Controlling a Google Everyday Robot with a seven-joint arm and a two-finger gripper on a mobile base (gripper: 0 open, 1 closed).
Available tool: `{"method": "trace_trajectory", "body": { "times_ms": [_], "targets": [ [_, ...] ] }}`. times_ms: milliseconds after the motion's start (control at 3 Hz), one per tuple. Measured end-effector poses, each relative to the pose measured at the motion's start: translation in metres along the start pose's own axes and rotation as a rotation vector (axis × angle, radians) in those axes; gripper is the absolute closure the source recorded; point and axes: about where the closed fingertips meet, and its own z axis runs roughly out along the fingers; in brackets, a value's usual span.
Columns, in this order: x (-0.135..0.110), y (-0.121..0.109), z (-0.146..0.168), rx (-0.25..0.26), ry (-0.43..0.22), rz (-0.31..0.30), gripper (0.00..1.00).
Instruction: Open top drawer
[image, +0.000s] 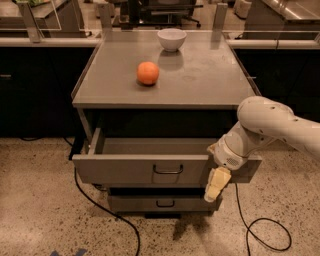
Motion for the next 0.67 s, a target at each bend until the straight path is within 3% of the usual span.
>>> {"method": "trace_trajectory", "body": {
  "times_ms": [667],
  "targets": [
    [0.003,0.014,0.001,-0.02,-0.028,0.005,0.0]
  ]
}}
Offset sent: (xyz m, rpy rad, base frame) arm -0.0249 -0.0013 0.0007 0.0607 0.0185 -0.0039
